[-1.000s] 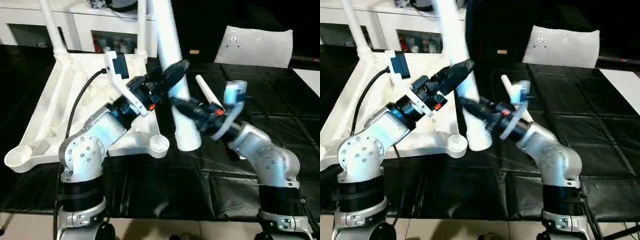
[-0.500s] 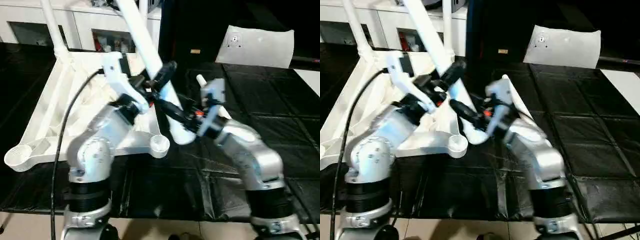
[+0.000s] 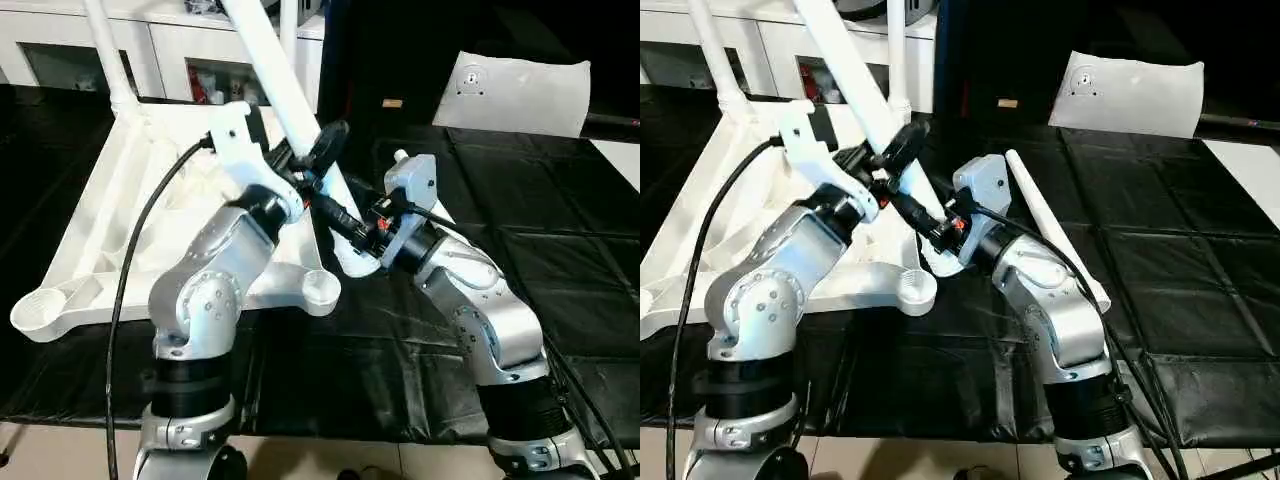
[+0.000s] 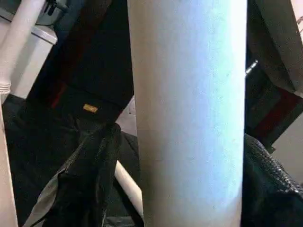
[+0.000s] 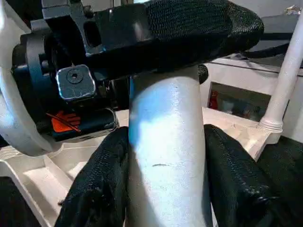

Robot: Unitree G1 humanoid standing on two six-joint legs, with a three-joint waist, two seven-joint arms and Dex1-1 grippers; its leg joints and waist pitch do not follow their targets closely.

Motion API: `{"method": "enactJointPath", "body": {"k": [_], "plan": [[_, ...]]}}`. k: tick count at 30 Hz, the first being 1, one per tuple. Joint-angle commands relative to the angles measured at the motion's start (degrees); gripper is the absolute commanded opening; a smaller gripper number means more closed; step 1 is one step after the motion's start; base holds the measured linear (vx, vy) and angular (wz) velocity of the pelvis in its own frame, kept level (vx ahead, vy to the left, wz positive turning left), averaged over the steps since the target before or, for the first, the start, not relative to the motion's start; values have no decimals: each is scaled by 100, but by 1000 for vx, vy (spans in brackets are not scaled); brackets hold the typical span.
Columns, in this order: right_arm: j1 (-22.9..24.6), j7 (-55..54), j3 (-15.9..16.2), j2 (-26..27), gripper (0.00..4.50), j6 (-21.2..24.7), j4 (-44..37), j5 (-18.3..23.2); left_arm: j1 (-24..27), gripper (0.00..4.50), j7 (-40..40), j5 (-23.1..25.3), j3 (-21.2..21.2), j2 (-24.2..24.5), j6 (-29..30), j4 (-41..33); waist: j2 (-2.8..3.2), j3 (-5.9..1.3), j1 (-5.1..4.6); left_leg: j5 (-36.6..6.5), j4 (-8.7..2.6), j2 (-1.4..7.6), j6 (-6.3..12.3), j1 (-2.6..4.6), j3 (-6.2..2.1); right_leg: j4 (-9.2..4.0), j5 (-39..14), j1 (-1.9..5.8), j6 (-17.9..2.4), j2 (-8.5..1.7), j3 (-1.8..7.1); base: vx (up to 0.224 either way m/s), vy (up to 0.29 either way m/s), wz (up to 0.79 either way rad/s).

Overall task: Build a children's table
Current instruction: Pick table leg

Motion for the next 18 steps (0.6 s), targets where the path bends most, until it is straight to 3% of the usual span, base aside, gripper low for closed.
{"method": "enactJointPath", "body": {"k": [1,18], "plan": [[-26,-35,-57,-7,186,-172,32,-40,-57,300,119,44,68,0,-79,51,9,-347,-24,-455,-436,180,242,-68,50,-419,-1400,373,-707,-342,250,0,0,0],[-30,-28,-58,-60,186,-349,136,-19,-81,300,60,-38,89,63,-112,11,16,-351,-24,-457,-429,176,269,-65,55,-408,-1310,385,-778,-337,251,0,0,0]]}}
